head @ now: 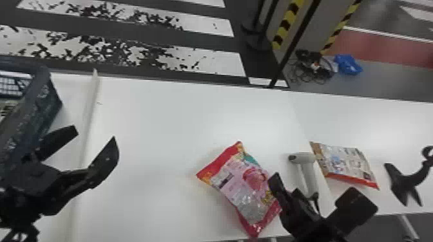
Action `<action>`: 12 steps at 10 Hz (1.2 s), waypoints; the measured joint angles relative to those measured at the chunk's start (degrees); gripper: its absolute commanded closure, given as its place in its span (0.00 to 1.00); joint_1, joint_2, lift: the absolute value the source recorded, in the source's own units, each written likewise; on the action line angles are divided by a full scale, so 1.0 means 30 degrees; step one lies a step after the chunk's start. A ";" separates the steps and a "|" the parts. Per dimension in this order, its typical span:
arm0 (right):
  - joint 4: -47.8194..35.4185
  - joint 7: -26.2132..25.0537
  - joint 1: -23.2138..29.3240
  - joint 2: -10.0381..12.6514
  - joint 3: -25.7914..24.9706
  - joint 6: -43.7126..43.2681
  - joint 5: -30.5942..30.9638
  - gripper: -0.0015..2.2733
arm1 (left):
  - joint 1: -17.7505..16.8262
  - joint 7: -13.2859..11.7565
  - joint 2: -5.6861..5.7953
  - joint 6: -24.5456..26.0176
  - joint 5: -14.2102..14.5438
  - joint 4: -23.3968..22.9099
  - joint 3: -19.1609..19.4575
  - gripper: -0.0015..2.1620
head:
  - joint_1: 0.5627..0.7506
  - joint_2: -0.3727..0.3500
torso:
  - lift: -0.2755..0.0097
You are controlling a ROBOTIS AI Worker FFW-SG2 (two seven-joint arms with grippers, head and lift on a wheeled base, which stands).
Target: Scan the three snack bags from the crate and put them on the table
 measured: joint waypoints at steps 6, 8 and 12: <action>-0.2638 0.8596 -0.1428 -0.0315 0.0010 0.8189 0.3753 0.35 | 0.0523 0.0195 -0.0031 0.0000 -0.0163 -0.0649 0.0209 0.02 | 0.70 0.44 | 0.64; -0.2704 0.9794 -0.1648 -0.0498 0.1202 1.0310 0.4968 0.92 | 0.0505 0.0263 -0.0077 0.0040 -0.0209 -0.0642 0.0195 0.02 | 0.70 0.52 | 0.64; 0.0291 0.9927 -0.3713 -0.0504 0.4372 1.0169 0.8088 0.95 | 0.0512 0.0243 -0.0035 0.0096 -0.0250 -0.0571 0.0180 0.02 | 0.70 0.64 | 0.64</action>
